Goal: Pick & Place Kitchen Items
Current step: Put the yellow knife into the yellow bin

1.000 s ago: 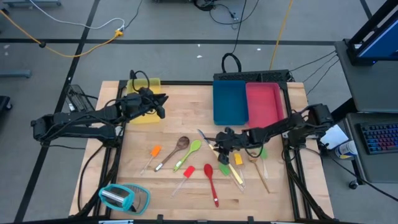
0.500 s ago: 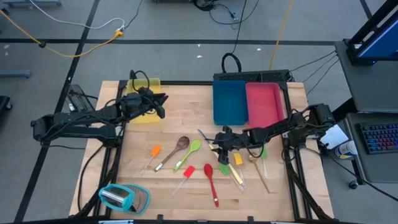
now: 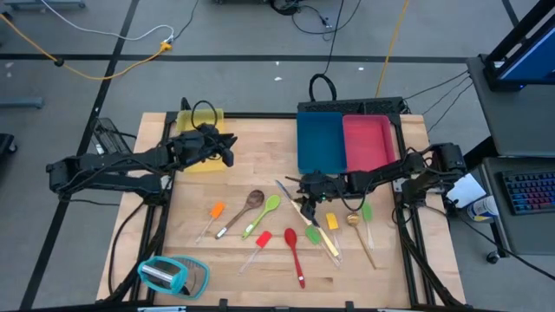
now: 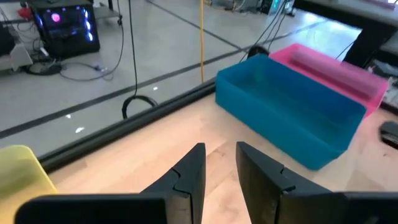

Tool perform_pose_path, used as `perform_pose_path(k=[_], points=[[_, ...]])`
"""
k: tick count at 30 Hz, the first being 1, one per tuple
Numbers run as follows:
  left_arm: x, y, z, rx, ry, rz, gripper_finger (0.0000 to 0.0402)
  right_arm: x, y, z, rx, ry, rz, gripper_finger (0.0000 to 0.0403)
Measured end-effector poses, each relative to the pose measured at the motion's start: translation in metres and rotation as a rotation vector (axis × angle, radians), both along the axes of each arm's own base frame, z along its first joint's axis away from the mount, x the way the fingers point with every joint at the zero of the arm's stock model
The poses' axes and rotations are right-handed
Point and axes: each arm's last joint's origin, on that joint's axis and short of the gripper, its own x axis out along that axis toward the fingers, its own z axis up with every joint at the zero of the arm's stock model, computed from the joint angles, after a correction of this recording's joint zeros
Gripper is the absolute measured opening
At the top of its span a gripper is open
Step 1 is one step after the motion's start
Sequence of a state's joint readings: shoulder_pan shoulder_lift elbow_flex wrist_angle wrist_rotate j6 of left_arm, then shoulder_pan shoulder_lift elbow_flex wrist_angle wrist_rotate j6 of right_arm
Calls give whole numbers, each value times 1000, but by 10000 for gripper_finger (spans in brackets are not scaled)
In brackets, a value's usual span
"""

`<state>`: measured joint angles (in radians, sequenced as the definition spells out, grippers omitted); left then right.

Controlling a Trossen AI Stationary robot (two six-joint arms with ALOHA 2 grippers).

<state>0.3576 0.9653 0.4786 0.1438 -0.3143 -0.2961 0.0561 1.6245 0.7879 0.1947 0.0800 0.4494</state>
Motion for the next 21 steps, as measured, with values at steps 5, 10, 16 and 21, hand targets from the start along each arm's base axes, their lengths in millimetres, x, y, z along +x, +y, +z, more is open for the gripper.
perform_pose_path(k=[5,10,16,21], points=[[6,2,-9,-19,43,0,93,-5,12,-4,46,60,44,164],[9,3,-12,-38,27,8,93,-7,20,-6,17,80,43,164],[9,3,-11,-38,24,8,93,-2,23,-17,11,72,32,164],[9,3,-11,-37,22,8,93,2,26,-29,30,85,46,164]])
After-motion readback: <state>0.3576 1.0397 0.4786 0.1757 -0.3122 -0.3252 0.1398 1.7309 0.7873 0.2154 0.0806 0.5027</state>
